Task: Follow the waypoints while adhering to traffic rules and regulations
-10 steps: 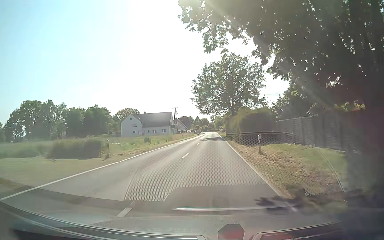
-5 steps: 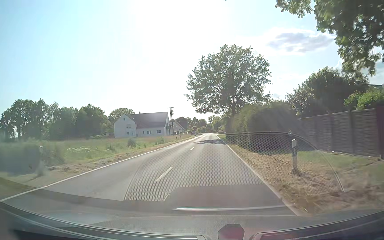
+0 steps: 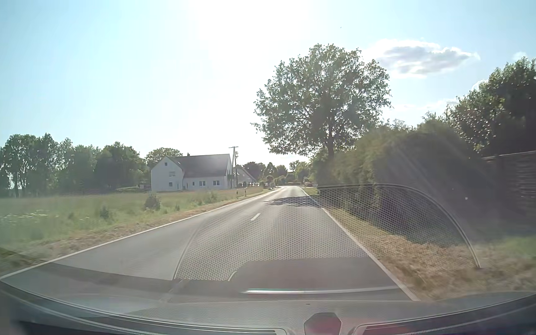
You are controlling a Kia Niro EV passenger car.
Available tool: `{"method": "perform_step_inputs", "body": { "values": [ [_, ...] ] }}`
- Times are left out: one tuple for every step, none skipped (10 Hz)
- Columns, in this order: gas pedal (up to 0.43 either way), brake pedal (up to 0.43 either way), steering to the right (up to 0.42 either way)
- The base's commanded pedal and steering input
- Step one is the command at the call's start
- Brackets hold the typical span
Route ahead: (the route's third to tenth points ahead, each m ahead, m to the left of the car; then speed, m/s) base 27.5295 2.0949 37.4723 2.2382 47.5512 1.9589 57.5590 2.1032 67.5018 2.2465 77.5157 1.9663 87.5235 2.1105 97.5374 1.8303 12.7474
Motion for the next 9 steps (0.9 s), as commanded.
{"method": "perform_step_inputs", "body": {
  "values": [
    [0.228, 0.006, 0.003],
    [0.228, 0.006, 0.003],
    [0.228, 0.006, 0.002],
    [0.228, 0.006, 0.0],
    [0.228, 0.006, -0.001],
    [0.228, 0.006, -0.001],
    [0.24, 0.006, -0.001],
    [0.24, 0.006, -0.001],
    [0.24, 0.006, -0.001]
  ]
}}
